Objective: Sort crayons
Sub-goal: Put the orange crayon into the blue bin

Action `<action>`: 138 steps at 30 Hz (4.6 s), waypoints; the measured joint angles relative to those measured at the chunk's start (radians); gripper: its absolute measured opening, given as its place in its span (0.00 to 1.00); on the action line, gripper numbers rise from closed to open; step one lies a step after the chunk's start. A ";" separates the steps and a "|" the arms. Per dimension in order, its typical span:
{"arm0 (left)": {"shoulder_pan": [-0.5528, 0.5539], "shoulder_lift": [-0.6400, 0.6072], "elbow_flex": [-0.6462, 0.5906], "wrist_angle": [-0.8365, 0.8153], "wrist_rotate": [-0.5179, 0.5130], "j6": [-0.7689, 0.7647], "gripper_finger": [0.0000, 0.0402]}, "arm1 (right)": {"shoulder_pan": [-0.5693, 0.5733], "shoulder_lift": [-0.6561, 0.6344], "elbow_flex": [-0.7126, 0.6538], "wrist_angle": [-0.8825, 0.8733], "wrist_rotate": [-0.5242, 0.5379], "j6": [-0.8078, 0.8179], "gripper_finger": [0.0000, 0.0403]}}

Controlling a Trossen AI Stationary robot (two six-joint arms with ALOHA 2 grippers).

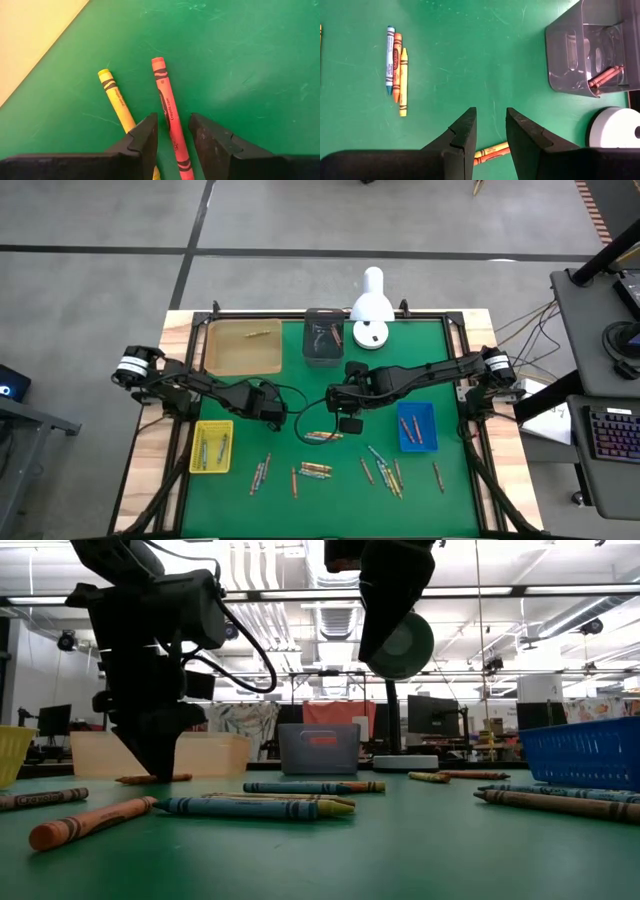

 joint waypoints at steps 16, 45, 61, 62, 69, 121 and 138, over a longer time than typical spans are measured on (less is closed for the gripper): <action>-0.001 0.007 -0.003 0.030 -0.023 0.004 0.20 | 0.000 0.000 0.000 0.007 0.000 0.012 0.23; -0.003 0.019 -0.002 0.053 -0.036 0.037 0.27 | 0.001 0.000 0.000 0.022 0.000 0.011 0.23; -0.015 0.018 -0.042 0.137 -0.037 0.037 0.05 | 0.001 0.000 0.000 0.021 -0.001 0.007 0.23; -0.016 0.018 -0.042 0.137 -0.037 0.037 0.03 | 0.000 0.000 0.000 0.021 -0.001 0.007 0.23; -0.023 0.011 -0.008 0.100 -0.028 0.092 0.01 | 0.001 0.000 0.000 0.016 -0.001 -0.014 0.23; -0.029 -0.504 -0.409 1.484 0.148 1.016 0.00 | -0.062 0.005 -0.501 1.670 -0.288 -0.166 0.23; -0.022 -0.503 -0.408 1.527 0.121 1.019 0.06 | -0.083 0.038 -0.382 1.537 -0.245 -0.304 0.08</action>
